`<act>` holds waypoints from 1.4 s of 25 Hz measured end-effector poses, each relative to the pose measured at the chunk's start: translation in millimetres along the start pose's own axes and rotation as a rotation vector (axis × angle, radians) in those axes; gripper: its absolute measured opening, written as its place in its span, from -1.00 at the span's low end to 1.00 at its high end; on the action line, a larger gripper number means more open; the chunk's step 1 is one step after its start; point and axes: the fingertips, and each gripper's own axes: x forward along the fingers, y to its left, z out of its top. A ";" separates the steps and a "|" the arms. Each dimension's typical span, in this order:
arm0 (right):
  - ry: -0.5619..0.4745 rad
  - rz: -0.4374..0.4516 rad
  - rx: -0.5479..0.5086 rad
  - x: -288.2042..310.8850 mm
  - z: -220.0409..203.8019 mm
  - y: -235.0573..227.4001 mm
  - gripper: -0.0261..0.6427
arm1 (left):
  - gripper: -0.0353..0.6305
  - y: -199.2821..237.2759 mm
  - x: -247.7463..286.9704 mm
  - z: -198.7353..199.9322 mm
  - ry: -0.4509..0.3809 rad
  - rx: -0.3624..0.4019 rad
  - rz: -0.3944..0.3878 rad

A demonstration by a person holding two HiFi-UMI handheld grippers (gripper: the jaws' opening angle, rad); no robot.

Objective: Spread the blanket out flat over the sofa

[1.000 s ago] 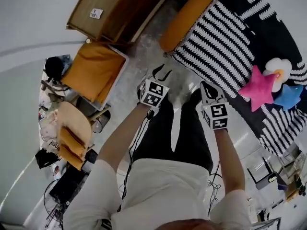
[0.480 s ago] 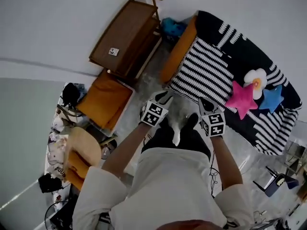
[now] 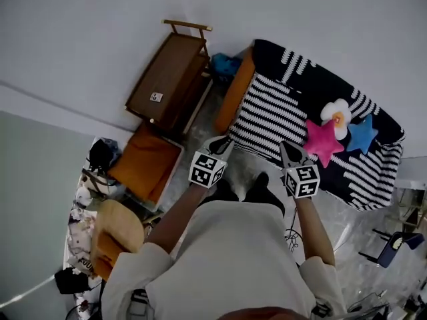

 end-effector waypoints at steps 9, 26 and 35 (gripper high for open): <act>-0.121 -0.007 -0.006 -84.6 42.8 -17.3 -0.91 | -0.82 -52.6 -34.2 64.3 -0.094 0.048 -0.031; -0.180 -0.034 -0.026 -162.4 55.4 -79.5 -0.91 | -0.84 -119.3 -18.0 110.7 -0.167 0.079 -0.034; -0.175 -0.038 -0.034 -166.1 49.6 -78.9 -0.91 | -0.84 -126.2 -17.2 102.7 -0.155 0.081 -0.041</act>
